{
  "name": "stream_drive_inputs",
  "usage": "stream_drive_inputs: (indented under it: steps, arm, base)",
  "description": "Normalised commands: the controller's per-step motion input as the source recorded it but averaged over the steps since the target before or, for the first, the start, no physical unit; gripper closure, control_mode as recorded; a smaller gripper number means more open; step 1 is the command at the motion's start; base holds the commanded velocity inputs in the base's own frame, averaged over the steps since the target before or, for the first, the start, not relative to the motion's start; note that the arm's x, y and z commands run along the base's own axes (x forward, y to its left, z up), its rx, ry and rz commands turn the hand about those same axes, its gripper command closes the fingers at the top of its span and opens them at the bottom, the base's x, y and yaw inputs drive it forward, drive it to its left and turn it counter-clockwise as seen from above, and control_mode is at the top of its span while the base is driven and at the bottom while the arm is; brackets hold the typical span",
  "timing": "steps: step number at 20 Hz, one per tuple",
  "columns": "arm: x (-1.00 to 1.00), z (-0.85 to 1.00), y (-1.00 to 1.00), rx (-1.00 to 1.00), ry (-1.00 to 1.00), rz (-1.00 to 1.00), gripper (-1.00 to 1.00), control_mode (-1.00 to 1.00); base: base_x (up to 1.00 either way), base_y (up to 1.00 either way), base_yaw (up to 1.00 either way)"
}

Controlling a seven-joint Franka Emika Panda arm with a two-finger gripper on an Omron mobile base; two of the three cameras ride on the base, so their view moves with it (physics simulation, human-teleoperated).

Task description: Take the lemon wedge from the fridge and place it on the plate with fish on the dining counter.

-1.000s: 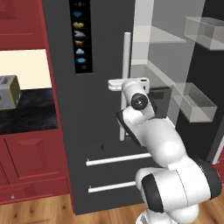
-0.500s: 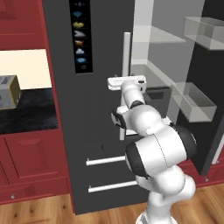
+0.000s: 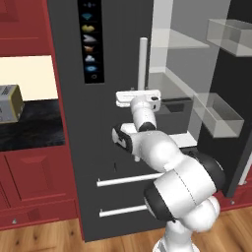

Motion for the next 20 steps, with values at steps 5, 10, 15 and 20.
stream_drive_inputs:
  steps: [5, 10, 15, 20]
  arm:
    - [-1.0, 0.41, 1.0, 0.0, 0.0, -0.01, 1.0, -1.0]
    - [-1.0, 0.43, 1.0, 0.0, 0.03, -0.02, 1.0, -1.0]
    - [-0.98, 0.59, 1.0, 0.0, 0.11, -0.01, -1.0, -1.0]
    - [-1.0, 0.67, 1.0, 0.0, 0.16, -0.02, -1.0, -1.0]
  base:
    - [0.0, 0.0, 0.0]
    - [0.0, 0.0, 0.0]
    - [0.0, 0.0, 0.0]
    - [0.0, 0.0, 0.0]
